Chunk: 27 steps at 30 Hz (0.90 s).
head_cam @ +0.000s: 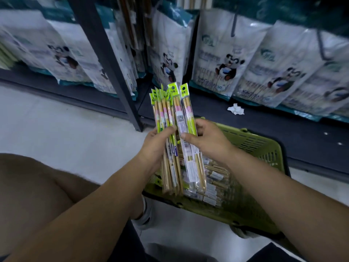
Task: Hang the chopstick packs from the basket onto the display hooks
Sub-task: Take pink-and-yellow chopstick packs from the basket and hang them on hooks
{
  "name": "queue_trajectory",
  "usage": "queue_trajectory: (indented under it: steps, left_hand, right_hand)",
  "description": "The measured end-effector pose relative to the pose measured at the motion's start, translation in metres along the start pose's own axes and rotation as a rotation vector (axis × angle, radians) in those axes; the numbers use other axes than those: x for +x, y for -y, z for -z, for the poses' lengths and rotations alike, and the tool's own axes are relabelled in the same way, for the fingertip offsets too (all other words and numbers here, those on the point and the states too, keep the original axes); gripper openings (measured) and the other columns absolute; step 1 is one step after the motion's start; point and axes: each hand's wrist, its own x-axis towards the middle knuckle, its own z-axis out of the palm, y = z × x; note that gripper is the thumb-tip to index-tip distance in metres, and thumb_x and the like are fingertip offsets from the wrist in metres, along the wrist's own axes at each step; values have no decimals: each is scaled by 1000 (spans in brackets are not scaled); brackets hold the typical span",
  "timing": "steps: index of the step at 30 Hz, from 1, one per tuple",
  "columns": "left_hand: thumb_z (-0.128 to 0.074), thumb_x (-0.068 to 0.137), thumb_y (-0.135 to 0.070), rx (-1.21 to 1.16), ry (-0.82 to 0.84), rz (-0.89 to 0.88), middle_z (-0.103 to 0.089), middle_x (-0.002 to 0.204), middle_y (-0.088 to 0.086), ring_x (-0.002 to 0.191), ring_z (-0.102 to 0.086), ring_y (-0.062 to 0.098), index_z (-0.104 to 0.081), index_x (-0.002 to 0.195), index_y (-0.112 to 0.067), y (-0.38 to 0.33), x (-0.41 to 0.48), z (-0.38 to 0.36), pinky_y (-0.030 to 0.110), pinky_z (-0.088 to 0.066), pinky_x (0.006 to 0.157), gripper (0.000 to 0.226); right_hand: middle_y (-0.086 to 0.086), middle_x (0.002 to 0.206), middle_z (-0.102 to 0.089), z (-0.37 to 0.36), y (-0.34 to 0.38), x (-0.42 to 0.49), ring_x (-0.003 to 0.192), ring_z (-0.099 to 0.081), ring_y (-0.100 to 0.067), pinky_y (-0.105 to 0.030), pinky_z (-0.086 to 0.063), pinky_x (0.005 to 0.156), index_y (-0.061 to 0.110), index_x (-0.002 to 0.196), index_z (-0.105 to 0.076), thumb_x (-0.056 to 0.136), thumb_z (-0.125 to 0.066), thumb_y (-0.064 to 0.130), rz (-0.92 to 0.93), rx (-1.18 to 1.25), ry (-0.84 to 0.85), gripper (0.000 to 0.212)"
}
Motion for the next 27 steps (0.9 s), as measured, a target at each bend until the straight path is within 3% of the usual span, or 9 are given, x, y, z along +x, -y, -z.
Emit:
queue_trajectory:
  steps: [4, 6, 9, 12, 14, 18, 21, 23, 27]
  left_hand:
    - [-73, 92, -21, -95, 85, -41, -71, 122, 25, 106, -71, 42, -65, 131, -5, -15, -13, -26, 53, -61, 87, 42]
    - [-73, 92, -16, -97, 114, -65, -73, 117, 24, 100, -73, 38, -67, 127, -4, -19, -20, -38, 48, -63, 83, 37]
    - [-71, 94, -12, -100, 137, -56, -74, 113, 25, 93, -74, 37, -70, 122, -6, -27, -29, -48, 51, -62, 82, 29]
    - [-71, 93, -11, -83, 174, -60, -74, 110, 25, 90, -74, 37, -69, 122, -6, -39, -37, -58, 50, -62, 81, 29]
    - [-73, 91, -10, -91, 193, -73, -75, 101, 22, 84, -75, 33, -69, 121, -6, -47, -41, -67, 45, -64, 73, 30]
    - [-80, 76, -18, -56, 243, -107, -76, 86, 15, 72, -75, 27, -73, 111, -11, -64, -51, -79, 37, -61, 61, 37]
    - [-81, 72, -19, -37, 293, -141, -77, 87, 15, 74, -76, 28, -80, 97, -19, -79, -60, -87, 39, -62, 61, 26]
    - [-80, 77, -16, -17, 308, -175, -78, 91, 15, 77, -76, 27, -80, 99, -19, -91, -66, -93, 39, -62, 62, 22]
    - [-79, 83, -9, 86, 331, -292, -78, 97, 17, 81, -76, 29, -76, 108, -15, -117, -78, -103, 38, -62, 64, 26]
  right_hand:
    - [18, 83, -73, 12, 27, -19, 74, -64, 3, -18, -49, 66, 32, 99, -73, 87, -79, 32, 113, -187, -50, 14]
    - [7, 77, -71, 15, 37, -28, 66, -60, -4, -29, -49, 62, 30, 97, -74, 85, -80, 36, 139, -257, -82, 14]
    - [-7, 74, -63, 23, 52, -40, 61, -52, -11, -33, -44, 57, 27, 93, -73, 83, -80, 43, 163, -372, -122, 20]
    - [2, 73, -51, 32, 70, -50, 66, -48, -11, -25, -34, 55, 23, 94, -67, 89, -69, 49, 232, -615, -160, 27]
    - [7, 76, -48, 35, 82, -56, 71, -49, -14, -26, -30, 56, 24, 102, -61, 99, -54, 48, 268, -774, -166, 25]
    - [3, 93, -46, 45, 107, -69, 84, -58, -27, -38, -47, 69, 22, 129, -51, 109, -29, 41, 265, -1016, -159, 36]
    - [5, 90, -45, 54, 126, -78, 82, -56, -25, -43, -50, 71, 28, 132, -46, 109, -28, 41, 298, -984, -176, 32]
    - [9, 85, -45, 61, 136, -84, 79, -55, -20, -41, -48, 68, 35, 125, -46, 108, -29, 46, 344, -953, -214, 26]
    - [6, 75, -56, 79, 158, -88, 66, -54, -7, -28, -43, 57, 49, 116, -53, 99, -55, 50, 357, -689, -244, 17]
